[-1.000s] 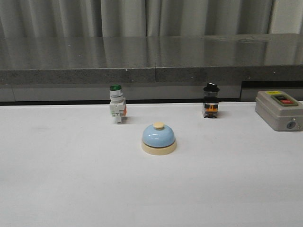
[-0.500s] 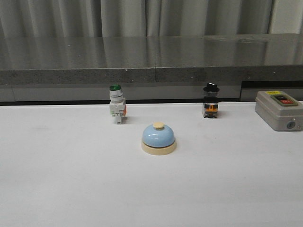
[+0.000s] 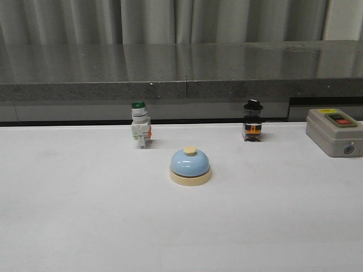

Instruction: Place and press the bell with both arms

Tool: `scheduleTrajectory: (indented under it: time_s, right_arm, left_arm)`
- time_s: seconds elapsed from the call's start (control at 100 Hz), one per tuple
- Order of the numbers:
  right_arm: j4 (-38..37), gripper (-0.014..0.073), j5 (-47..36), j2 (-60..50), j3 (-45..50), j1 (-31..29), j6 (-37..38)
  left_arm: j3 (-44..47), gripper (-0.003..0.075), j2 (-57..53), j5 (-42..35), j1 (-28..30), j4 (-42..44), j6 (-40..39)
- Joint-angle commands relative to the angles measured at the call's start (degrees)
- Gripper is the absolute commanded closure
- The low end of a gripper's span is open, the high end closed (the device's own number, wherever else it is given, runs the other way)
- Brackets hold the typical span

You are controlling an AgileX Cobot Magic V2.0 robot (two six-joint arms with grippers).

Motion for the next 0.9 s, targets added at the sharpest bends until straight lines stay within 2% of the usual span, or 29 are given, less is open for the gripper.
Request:
scheduleTrajectory:
  time_s: [0.0,0.15,0.32,0.7,0.77,0.89]
  right_arm:
    - [-0.39,0.0662,-6.96,-0.87,-1.04,-0.41,-0.1]
    - [-0.39,0.0662,-6.24,-0.67,-4.43,-0.41,-0.1]
    - [-0.39,0.0662,2.75,3.0,-14.28,-0.41,-0.1]
    - [-0.39,0.0662,32.6,31.19,-40.98,-0.41,-0.1]
    - [-0.39,0.0662,35.01,36.3,-44.46,-0.41,-0.1]
    - [-0.39,0.0662,34.6,42.98,-47.59,-0.41,-0.1]
  left_arm:
    - [2.31,0.074,-1.48,-5.24,0.04,-0.53,-0.6]
    - [2.31,0.074,-1.48,-5.24,0.04,-0.53,-0.6]
    - [2.31,0.074,-1.48,-5.24,0.04,-0.53,-0.6]
    - [2.31,0.074,-1.48,-5.24,0.04,-0.53,-0.6]
    - [2.31,0.074,-1.48,-5.24,0.04,-0.53,-0.6]
    - [2.31,0.074,-1.48,-5.24,0.04,-0.53,-0.6]
